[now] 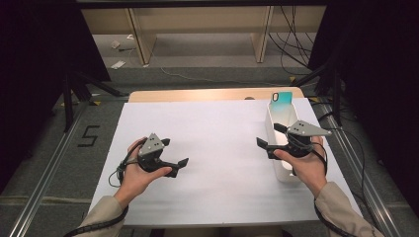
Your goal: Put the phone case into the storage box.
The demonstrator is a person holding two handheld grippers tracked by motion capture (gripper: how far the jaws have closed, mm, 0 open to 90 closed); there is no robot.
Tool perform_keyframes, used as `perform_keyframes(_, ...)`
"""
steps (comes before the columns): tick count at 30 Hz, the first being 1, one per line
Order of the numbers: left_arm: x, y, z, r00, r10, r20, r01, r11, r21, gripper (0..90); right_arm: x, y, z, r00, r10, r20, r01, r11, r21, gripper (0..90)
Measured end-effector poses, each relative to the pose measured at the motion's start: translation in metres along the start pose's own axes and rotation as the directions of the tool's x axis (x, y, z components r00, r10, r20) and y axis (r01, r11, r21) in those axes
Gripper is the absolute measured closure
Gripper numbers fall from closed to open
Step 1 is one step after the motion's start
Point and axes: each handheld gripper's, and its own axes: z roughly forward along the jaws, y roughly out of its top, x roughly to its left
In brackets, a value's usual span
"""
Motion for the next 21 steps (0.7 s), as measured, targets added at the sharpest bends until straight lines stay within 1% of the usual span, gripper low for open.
perform_keyframes(21, 0.0, 0.0, 0.0, 1.0, -0.001, 0.0, 0.001, 1.0, 0.0, 3.1, 0.001, -0.011, -0.01, 0.9995, -0.007, -0.03, 0.007, 1.0, 0.017, 16.4)
